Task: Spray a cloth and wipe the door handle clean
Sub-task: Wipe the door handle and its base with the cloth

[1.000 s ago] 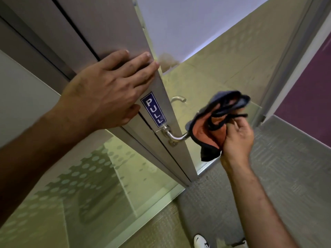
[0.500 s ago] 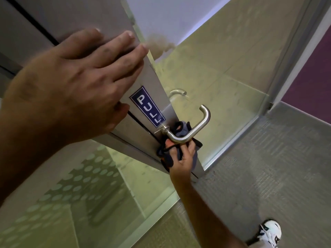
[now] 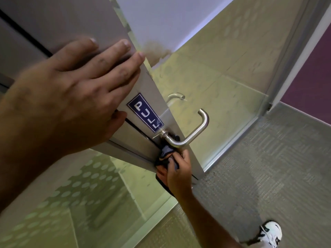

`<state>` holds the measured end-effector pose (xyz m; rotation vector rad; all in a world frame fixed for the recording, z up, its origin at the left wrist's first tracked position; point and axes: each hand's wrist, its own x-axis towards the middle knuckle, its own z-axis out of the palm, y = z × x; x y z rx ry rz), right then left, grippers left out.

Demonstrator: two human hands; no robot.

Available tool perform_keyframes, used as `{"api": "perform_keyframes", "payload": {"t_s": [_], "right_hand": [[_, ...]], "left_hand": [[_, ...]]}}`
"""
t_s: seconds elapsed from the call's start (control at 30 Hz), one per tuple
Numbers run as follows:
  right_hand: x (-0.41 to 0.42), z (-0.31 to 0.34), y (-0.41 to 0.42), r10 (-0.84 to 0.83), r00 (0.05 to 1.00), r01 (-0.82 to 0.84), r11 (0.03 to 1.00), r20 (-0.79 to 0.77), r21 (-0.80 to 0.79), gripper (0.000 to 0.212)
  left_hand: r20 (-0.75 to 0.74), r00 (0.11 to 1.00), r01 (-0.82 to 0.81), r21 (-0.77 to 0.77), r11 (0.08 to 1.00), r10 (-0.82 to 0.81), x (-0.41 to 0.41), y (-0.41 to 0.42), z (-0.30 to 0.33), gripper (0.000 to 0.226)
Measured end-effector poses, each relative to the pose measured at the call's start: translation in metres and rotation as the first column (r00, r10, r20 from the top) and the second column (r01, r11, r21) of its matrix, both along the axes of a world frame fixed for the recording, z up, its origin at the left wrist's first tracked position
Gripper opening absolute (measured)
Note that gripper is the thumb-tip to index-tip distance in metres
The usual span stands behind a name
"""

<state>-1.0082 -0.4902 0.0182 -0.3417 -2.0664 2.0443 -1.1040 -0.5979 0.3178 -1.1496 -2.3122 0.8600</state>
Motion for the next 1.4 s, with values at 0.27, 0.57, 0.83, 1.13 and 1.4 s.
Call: {"api": "perform_keyframes", "payload": {"t_s": [0.27,0.57,0.83,1.13,1.4], "right_hand": [[-0.018,0.028,0.014,-0.078,0.953,0.279,0.604,0.293,-0.746,0.045],[-0.005,0.035,0.033,0.243,0.947,0.071,0.482,0.211,-0.873,0.038],[-0.021,0.067,0.115,0.214,0.928,0.177,0.466,0.305,-0.867,0.027],[-0.125,0.118,0.187,0.236,0.943,-0.302,0.904,0.234,0.304,0.017],[-0.119,0.096,0.202,0.47,0.812,-0.56,0.794,0.346,0.236,0.028]], "left_hand": [[-0.006,1.0,0.021,-0.05,0.999,-0.021,-0.004,-0.004,0.004,0.085],[-0.03,1.0,0.005,-0.061,0.998,-0.007,-0.001,-0.001,0.004,0.083],[-0.09,0.996,0.015,-0.127,0.992,-0.026,0.003,0.004,0.009,0.083],[-0.091,0.996,-0.003,-0.135,0.991,-0.009,0.007,0.01,0.012,0.081],[-0.098,0.995,-0.029,-0.149,0.988,0.014,0.017,0.018,0.019,0.077]]}}
